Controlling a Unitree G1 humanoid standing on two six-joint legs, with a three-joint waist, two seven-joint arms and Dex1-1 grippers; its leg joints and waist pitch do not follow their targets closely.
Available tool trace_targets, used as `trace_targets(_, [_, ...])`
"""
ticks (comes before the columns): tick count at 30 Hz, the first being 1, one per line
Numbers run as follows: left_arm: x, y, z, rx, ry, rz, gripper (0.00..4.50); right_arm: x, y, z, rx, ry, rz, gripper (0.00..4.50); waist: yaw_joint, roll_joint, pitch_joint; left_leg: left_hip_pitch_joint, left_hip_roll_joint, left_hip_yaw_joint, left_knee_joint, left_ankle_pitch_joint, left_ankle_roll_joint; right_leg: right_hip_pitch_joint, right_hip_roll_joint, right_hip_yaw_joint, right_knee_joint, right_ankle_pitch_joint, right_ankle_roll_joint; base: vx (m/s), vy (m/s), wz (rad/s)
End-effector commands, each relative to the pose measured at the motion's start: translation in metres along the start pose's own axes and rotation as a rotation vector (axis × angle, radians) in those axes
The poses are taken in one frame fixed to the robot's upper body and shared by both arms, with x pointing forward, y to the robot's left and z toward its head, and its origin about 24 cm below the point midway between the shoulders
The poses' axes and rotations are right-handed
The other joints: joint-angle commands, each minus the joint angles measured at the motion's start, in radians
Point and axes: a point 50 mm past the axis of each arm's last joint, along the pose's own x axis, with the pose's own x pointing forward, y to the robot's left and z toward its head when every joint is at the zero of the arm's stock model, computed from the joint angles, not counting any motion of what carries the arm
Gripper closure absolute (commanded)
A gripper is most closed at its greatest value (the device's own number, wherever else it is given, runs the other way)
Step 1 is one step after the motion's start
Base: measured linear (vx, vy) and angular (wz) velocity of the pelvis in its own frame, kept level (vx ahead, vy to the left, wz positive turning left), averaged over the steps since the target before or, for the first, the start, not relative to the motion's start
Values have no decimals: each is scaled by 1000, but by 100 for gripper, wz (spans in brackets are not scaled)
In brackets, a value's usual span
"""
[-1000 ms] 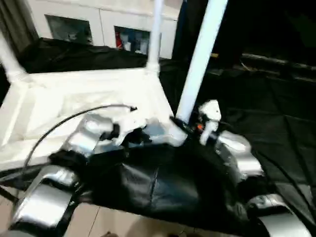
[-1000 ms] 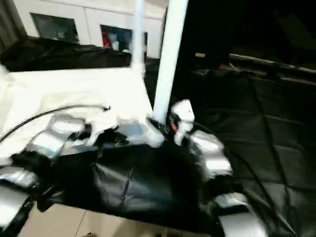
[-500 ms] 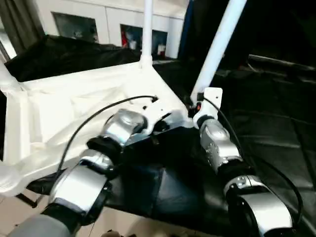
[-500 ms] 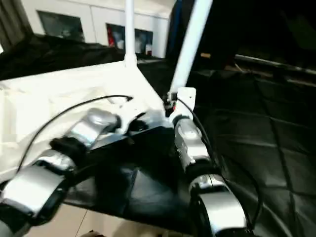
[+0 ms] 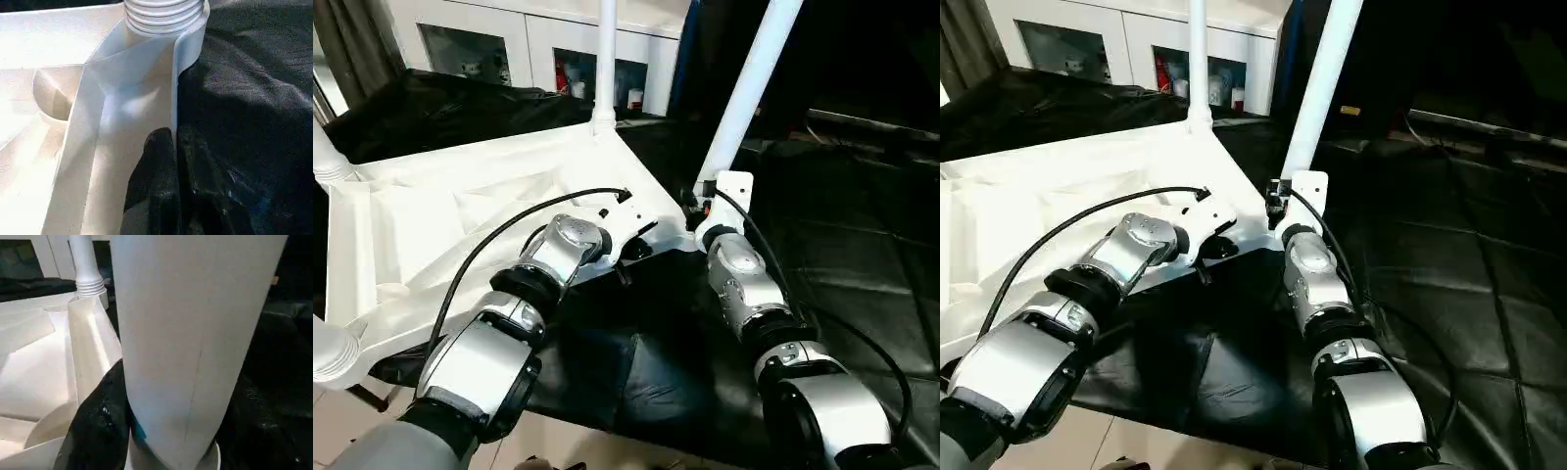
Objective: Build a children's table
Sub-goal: Rotate leg to tighten
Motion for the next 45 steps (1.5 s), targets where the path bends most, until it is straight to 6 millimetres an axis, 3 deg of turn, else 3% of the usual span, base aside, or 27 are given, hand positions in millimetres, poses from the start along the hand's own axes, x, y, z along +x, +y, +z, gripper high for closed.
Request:
trace_targets(1, [-4, 9, 10, 24, -16, 70, 450, -16, 4, -52, -17, 226, 37, 262, -1, 20, -48, 0, 33, -8, -86, -261, 2, 40, -79, 47, -85, -238, -194, 0, 0, 0])
trace_targets(4, [-5, 10, 9, 25, -18, 70, 450, -14, 5, -48, -16, 207, 67, 262, 0, 18, -48, 0, 34, -9, -86, -259, 7, 39, -81, 47, -85, -246, -191, 0, 0, 0])
trace_targets(5, [-5, 10, 9, 25, -18, 70, 450, -14, 5, -48, -16, 207, 67, 227, 0, 18, -48, -1, 34, -8, -86, -258, 8, 39, -80, 48, -86, -245, -192, 0, 0, 0])
trace_targets(10, [-6, 12, 8, 25, -22, 72, 450, -11, 6, -42, -17, 179, 93, 187, -2, 17, -48, -1, 34, -9, -87, -261, 12, 38, -81, 48, -87, -264, -192, 0, 0, 0])
trace_targets(13, [-8, 14, 9, 24, -27, 77, 450, -10, 8, -37, -23, 152, 131, 155, -2, 16, -51, -6, 35, -7, -84, -217, 22, 40, -81, 47, -81, -205, -205, 0, 0, 0])
trace_targets(14, [-8, 14, 9, 24, -27, 77, 450, -10, 8, -37, -24, 151, 132, 145, -3, 15, -52, -12, 35, -8, -83, -191, 27, 47, -83, 46, -77, -178, -211, 0, 0, 0])
trace_targets(18, [-10, 15, 8, 25, -34, 77, 450, -9, 10, -31, -16, 115, 192, 110, -3, 14, -53, -11, 36, -5, -79, -144, 46, 48, -83, 46, -71, -106, -236, 0, 0, 0])
trace_targets(25, [-13, 15, 8, 53, -61, 40, 450, -9, 5, -23, -25, 63, 240, 52, -4, 13, -52, -10, 38, -3, -78, -145, 60, 50, -87, 46, -72, -116, -250, 0, 0, 0])
trace_targets(27, [-17, 15, 5, 87, -64, 5, 450, -11, -3, -18, -33, 32, 298, 52, -5, 7, -55, -15, 37, -2, -74, -109, 78, 55, -85, 47, -64, -58, -258, 0, 0, 0])
trace_targets(31, [-20, 15, 3, 95, -69, -23, 450, -14, -14, -14, -59, 9, 334, 52, -5, 10, -58, -12, 37, 1, -68, -57, 104, 56, -83, 46, -52, 46, -290, 0, 0, 0])
trace_targets(37, [-30, 12, -9, 135, -73, -122, 450, -31, -39, -6, -133, -16, 547, 52, 2, 11, -62, -13, 39, 3, -60, -23, 164, 59, -80, 44, -43, 147, -317, 0, 0, 0])
trace_targets(40, [-42, 3, -20, 193, -98, -264, 450, -45, -51, 2, -205, -16, 710, 52, 4, 12, -59, -14, 42, 1, -61, -51, 157, 59, -82, 42, -46, 99, -317, 0, 0, 0])
trace_targets(45, [-53, -5, -26, 247, -114, -370, 450, -55, -56, 7, -241, 5, 824, 52, 5, 14, -56, -10, 46, 5, -64, -81, 129, 53, -80, 44, -49, 42, -309, 0, 0, 0])
